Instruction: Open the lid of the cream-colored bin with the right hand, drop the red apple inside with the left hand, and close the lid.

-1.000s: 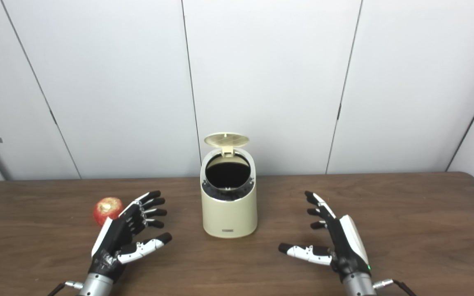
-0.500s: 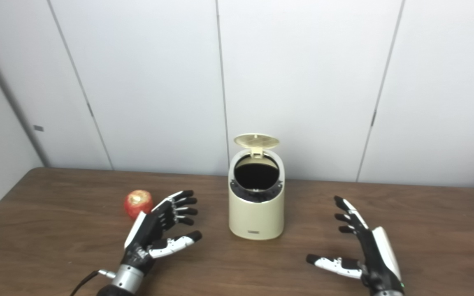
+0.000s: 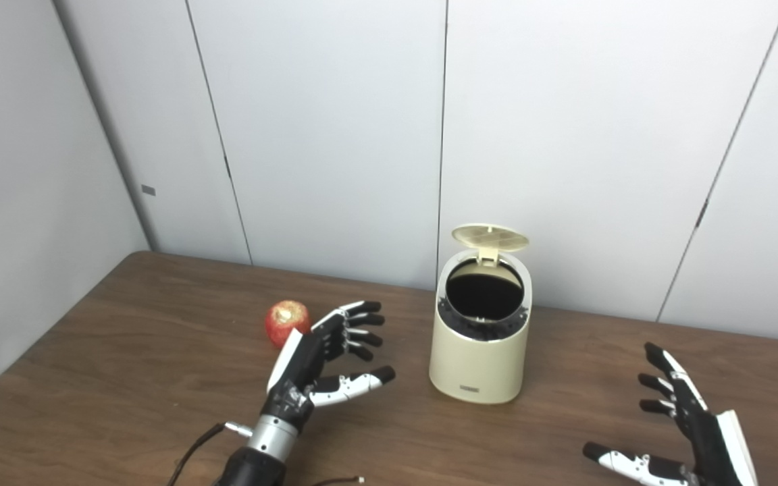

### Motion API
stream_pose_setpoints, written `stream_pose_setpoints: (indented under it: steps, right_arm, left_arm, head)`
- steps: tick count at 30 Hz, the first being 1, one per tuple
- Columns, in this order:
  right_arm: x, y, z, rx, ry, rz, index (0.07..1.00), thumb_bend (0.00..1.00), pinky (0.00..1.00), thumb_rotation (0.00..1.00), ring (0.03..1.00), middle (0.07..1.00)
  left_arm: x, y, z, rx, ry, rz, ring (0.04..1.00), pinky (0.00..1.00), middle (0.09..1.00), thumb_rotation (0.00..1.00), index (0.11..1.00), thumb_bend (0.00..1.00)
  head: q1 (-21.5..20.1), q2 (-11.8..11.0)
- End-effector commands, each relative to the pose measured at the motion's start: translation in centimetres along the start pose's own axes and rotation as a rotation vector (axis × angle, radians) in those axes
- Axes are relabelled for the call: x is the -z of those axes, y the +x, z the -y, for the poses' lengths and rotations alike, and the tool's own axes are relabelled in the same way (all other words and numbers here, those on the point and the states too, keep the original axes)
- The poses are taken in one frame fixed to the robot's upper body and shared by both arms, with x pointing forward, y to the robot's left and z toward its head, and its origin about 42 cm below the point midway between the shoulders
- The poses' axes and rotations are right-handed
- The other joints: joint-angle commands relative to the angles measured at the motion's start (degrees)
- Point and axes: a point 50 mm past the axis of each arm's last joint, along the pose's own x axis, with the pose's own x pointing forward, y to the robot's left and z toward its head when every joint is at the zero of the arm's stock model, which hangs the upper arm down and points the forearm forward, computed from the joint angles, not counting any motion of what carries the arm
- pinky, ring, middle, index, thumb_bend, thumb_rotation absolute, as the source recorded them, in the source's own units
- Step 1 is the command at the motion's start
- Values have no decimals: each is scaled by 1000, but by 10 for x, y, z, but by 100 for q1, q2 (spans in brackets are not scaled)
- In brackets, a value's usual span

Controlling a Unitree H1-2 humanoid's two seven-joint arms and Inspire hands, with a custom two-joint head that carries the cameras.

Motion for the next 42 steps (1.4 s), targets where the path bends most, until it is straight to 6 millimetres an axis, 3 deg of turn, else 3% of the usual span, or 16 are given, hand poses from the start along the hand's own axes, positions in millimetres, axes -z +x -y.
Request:
stream_pose_setpoints:
  steps: [1, 4, 9, 12, 18, 21, 25, 29, 34, 42]
  right_arm:
    - [-14, 8, 11, 24, -11, 55, 884, 701, 635, 2, 810, 899]
    - [-18, 7, 12, 25, -26, 48, 868, 705, 607, 0, 792, 886]
    - [-20, 7, 13, 35, -21, 39, 852, 705, 565, 0, 764, 865]
    - [-23, 7, 11, 39, -14, 41, 847, 698, 545, 0, 760, 866]
    - [-28, 8, 12, 53, -21, 43, 840, 695, 531, 0, 760, 864]
    - [-33, 8, 11, 53, -27, 42, 833, 702, 524, 0, 748, 857]
    - [-39, 8, 10, 49, -27, 45, 822, 707, 517, 0, 749, 821]
    - [-43, 7, 9, 48, -32, 45, 822, 705, 538, 0, 762, 822]
    - [-49, 6, 8, 33, -37, 35, 826, 696, 557, 0, 775, 828]
    - [-58, 4, 7, 33, -48, 28, 822, 698, 575, 0, 777, 835]
  left_arm:
    - [-20, 19, -16, -73, 93, 76, 701, 618, 735, 97, 773, 710]
    - [-25, 28, -34, -133, 192, 90, 731, 661, 744, 78, 765, 733]
    - [-28, 37, -55, -157, 240, 88, 716, 607, 732, 18, 747, 751]
    - [-27, 43, -67, -186, 285, 77, 712, 577, 729, 40, 741, 778]
    - [-20, 52, -94, -247, 385, 47, 777, 625, 811, 114, 802, 808]
    - [-17, 55, -103, -267, 396, -1, 832, 702, 841, 150, 837, 820]
    - [-11, 55, -101, -271, 384, -62, 893, 847, 854, 184, 859, 827]
    - [-3, 55, -98, -238, 448, -123, 927, 799, 908, 249, 888, 858]
    - [7, 55, -92, -190, 533, -184, 965, 811, 936, 351, 919, 926]
    - [19, 51, -81, -112, 566, -256, 962, 844, 930, 358, 939, 948]
  head:
    - [26, 21]
    - [107, 16]
    - [147, 25]
    - [144, 32]
    - [145, 11]
    - [129, 22]
    - [131, 28]
    - [140, 29]
    - [118, 52]
    - [95, 65]
